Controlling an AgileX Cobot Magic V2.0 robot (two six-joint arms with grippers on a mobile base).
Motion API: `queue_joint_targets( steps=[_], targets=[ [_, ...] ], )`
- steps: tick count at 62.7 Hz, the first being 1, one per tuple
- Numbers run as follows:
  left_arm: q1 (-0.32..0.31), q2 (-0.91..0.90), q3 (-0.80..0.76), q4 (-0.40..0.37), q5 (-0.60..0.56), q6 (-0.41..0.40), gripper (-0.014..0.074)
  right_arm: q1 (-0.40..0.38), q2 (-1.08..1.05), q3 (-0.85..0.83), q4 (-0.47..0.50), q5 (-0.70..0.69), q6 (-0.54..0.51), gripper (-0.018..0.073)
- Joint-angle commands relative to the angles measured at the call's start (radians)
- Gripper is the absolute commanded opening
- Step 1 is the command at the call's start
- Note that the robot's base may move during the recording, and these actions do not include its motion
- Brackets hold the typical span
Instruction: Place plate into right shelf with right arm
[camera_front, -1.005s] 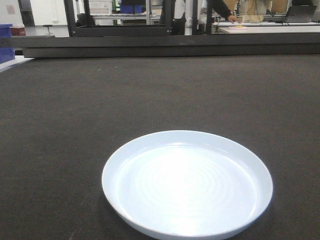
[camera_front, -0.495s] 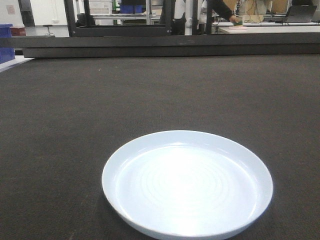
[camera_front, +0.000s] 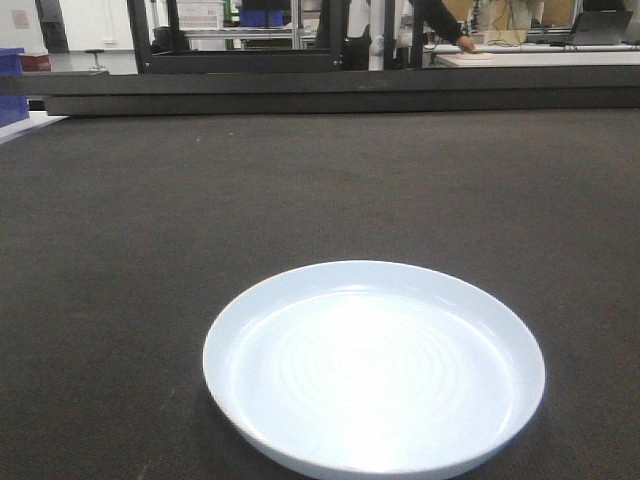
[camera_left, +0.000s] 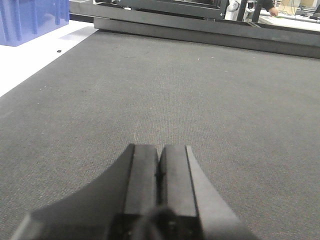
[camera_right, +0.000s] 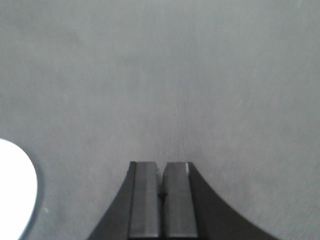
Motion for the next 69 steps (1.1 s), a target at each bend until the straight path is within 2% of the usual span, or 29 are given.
queue_joint_targets(
  steps=[1,14,25,31,37,43,46,49,58,69],
  targets=[
    [-0.002,-0.01,0.01,-0.008,-0.09,-0.007,-0.0128,0.001,0.099,-0.041,-0.003,-0.057,-0.001,0.0055],
    [-0.002,-0.01,0.01,-0.008,-0.09,-0.007,-0.0128,0.047,0.302,-0.055,-0.027,0.064,0.065,0.0055],
    [-0.002,-0.01,0.01,-0.008,-0.09,-0.007,-0.0128,0.154,0.441,-0.125,-0.076,0.187,0.333,0.0058],
    [-0.002,-0.01,0.01,-0.008,-0.09,-0.007,-0.0128,0.227,0.503,-0.163,-0.091,0.206,0.419,0.0077],
    [-0.002,-0.01,0.01,-0.008,-0.09,-0.007,-0.0128,0.293,0.56,-0.198,-0.091,0.203,0.448,0.0193],
    [-0.002,-0.01,0.01,-0.008,-0.09,-0.007,-0.0128,0.369,0.616,-0.237,-0.091,0.203,0.45,0.0418],
    [-0.002,-0.01,0.01,-0.008,-0.09,-0.007,-0.0128,0.403,0.645,-0.259,-0.083,0.209,0.45,0.0505],
    [-0.002,-0.01,0.01,-0.008,-0.09,-0.007,-0.0128,0.435,0.675,-0.287,-0.071,0.224,0.45,0.0554],
    [-0.002,-0.01,0.01,-0.008,-0.09,-0.007,-0.0128,0.496,0.766,-0.365,-0.04,0.267,0.472,0.0542],
    [-0.002,-0.01,0.01,-0.008,-0.09,-0.007,-0.0128,0.518,0.864,-0.427,-0.038,0.29,0.533,0.0494]
  ],
)
